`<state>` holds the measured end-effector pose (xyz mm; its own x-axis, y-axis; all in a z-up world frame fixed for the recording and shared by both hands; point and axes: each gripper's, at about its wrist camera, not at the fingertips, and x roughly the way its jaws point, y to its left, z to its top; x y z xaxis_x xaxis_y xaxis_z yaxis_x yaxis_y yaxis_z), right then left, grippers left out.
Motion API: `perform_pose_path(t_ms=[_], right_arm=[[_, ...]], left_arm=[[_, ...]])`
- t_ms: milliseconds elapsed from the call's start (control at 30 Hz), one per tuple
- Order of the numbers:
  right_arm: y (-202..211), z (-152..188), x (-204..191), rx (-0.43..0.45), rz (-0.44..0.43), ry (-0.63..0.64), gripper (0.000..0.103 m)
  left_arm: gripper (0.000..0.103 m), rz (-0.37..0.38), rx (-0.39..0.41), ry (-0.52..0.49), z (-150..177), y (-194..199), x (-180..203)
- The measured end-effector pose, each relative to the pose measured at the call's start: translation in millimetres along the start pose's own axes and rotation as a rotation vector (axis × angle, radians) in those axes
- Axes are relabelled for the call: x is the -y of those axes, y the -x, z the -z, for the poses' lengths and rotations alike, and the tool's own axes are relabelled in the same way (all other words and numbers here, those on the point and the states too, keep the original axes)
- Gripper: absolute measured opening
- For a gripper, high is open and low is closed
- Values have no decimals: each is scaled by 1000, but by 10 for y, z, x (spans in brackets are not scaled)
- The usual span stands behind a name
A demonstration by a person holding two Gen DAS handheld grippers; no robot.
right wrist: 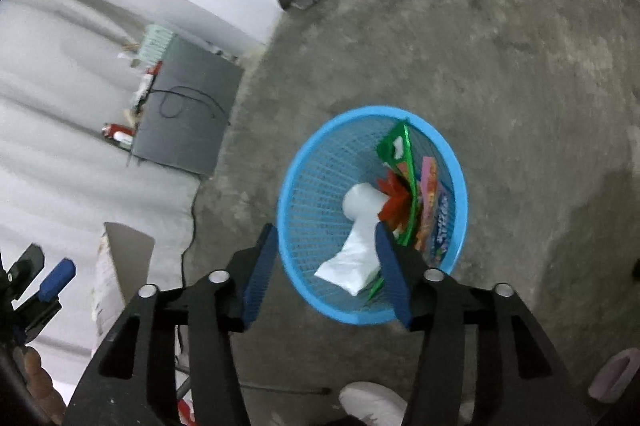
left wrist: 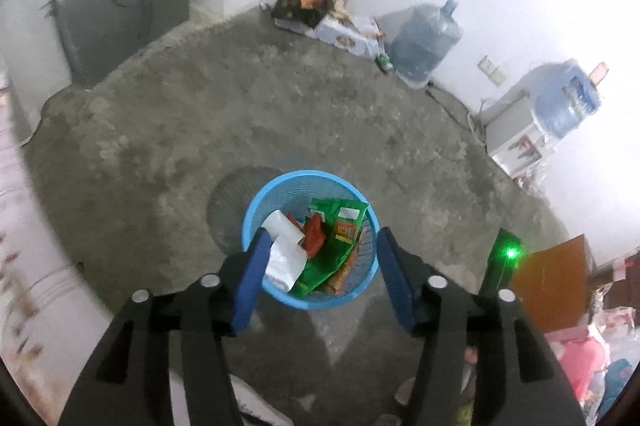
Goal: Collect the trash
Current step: 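Carry tissue and red wrapper over the wastebasket and open both tools, then move both tools back to the table toward the pink mesh pad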
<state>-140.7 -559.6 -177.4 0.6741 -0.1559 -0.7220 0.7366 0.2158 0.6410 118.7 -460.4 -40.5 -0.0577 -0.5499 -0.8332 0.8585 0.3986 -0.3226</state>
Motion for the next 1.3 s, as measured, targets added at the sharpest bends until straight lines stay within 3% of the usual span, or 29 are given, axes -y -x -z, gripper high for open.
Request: perform_pose_path(t_ms=[167,367,600,733,867,1000,1133,1300], right_arm=[[291,87,-236,21,-52,79,60],[435,142,-652,24,-132,140,62],[528,362,-1233,-49,-240,249,65],[491,509,-1581,-112,-264,327,65],[423,697,-1918,-178,-294,390,65],[266,940,-2319,-262,-324,448,66],[23,1193,-2760,-380,-341,478,66],[-280,1519,-3415,-559,-381,491,66]], left_arm=[[68,-30,97,52,339,863,-278],[74,-128,267,130,806,1869,-745],[75,-329,451,176,1461,2930,-1382],[75,-475,495,206,1839,3270,-1776],[75,-531,474,232,2154,3411,-2163],[75,-571,429,186,2296,3379,-2386],[75,-555,362,126,2252,3249,-2595],[75,-572,209,40,2031,2989,-2883]])
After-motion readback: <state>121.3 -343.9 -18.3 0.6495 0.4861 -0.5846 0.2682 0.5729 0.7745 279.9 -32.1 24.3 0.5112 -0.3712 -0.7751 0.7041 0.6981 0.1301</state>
